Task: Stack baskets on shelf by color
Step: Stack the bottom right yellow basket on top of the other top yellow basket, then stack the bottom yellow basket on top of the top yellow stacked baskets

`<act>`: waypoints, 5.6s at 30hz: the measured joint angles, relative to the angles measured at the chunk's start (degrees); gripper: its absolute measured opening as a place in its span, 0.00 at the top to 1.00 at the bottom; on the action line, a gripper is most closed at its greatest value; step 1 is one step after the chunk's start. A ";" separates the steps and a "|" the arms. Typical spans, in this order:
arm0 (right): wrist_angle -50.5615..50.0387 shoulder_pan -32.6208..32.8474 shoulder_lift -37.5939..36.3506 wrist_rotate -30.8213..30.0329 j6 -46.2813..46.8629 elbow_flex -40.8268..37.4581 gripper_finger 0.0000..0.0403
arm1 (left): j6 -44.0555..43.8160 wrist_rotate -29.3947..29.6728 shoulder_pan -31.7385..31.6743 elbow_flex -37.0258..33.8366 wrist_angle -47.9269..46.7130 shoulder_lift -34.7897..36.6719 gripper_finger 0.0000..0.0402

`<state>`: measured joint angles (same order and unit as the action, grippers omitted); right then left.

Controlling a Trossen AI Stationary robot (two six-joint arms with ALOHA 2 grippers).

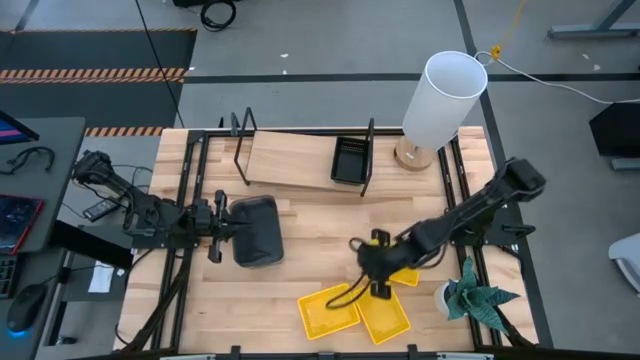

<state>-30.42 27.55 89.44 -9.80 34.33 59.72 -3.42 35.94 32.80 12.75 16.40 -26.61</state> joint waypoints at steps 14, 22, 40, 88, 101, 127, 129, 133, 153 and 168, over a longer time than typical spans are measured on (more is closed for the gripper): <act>-20.29 3.19 19.84 4.14 -8.87 26.21 0.70 | -0.03 0.00 0.00 0.00 0.02 0.00 0.92; -27.12 3.60 24.94 5.77 -12.25 29.45 0.69 | -0.04 0.00 0.00 0.00 0.00 0.00 0.94; -28.49 3.58 29.60 6.22 -13.62 29.12 0.80 | -0.03 -0.02 0.00 -0.02 -0.02 -0.01 0.94; -47.42 -2.33 17.92 1.26 -64.84 29.05 0.98 | -0.02 0.00 0.00 -0.04 0.01 -0.02 0.92; -35.27 -1.75 25.66 -0.82 -61.65 29.23 0.84 | -0.02 0.00 0.00 -0.04 0.04 0.00 0.94; -25.20 -6.82 25.31 -8.34 -50.84 40.84 0.74 | -0.02 -0.02 0.02 -0.04 0.02 -0.01 0.91; -22.42 -6.51 25.27 -5.45 -44.88 43.04 0.74 | -0.02 -0.02 0.00 -0.04 0.01 -0.02 0.91; -17.62 -4.95 25.31 0.71 -37.42 43.51 0.74 | -0.02 -0.02 0.01 -0.04 0.02 -0.02 0.93; -7.73 -3.00 25.81 0.91 -12.65 38.85 0.74 | -0.02 -0.02 0.01 -0.04 0.03 -0.01 0.93; 8.23 -2.54 25.83 3.68 -13.47 25.29 0.56 | -0.02 -0.02 0.00 -0.04 0.02 -0.02 0.92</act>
<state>-22.19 25.01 115.27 -6.12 20.86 85.01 -3.44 35.92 32.80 12.71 16.43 -26.63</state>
